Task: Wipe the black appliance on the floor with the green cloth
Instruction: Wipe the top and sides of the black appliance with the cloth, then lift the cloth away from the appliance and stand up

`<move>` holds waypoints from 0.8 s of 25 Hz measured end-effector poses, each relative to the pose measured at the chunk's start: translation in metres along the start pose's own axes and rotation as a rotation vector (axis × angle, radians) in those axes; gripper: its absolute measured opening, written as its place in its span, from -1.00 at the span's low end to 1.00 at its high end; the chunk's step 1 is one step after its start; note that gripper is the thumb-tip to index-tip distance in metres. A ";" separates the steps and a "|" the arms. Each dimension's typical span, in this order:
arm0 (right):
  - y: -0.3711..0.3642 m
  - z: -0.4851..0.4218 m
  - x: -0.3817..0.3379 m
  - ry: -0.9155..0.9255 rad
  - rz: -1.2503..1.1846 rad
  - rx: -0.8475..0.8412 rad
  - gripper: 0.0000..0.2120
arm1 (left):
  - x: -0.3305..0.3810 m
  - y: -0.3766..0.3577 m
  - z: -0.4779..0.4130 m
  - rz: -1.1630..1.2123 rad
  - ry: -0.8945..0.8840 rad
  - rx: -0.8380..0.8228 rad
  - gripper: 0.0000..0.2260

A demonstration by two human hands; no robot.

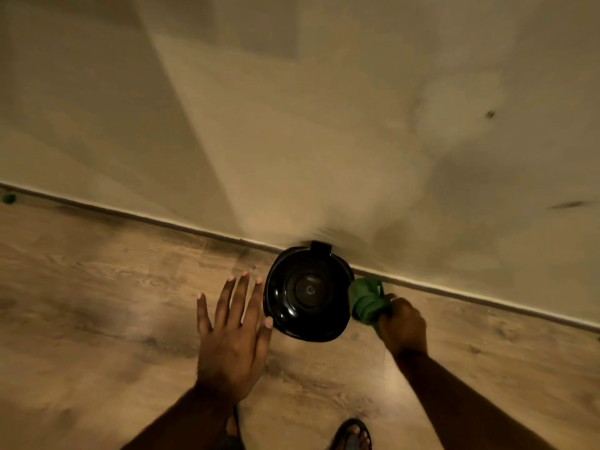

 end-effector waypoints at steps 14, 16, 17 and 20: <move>0.378 0.126 -0.294 0.581 -0.098 0.325 -0.64 | 0.160 0.352 -0.008 -0.096 -0.289 0.206 -0.48; 0.418 0.147 -0.318 0.634 -0.099 0.369 -0.66 | 0.175 0.390 -0.001 -0.133 -0.338 0.274 -0.48; 0.437 0.156 -0.332 0.669 -0.108 0.396 -0.66 | 0.181 0.413 0.001 -0.151 -0.359 0.331 -0.48; 0.481 0.187 -0.374 0.760 -0.159 0.414 -0.67 | 0.179 0.482 0.015 -0.114 -0.341 0.457 -0.47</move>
Point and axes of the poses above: each hand's wrist, its own z-axis away from the middle knuckle, its own y-axis out of the back of the hand, x = y × z, the point moved 5 cm from there along -z, towards the middle knuckle, and after that the axes turned 2 degrees about z, right-handed, at the moved point
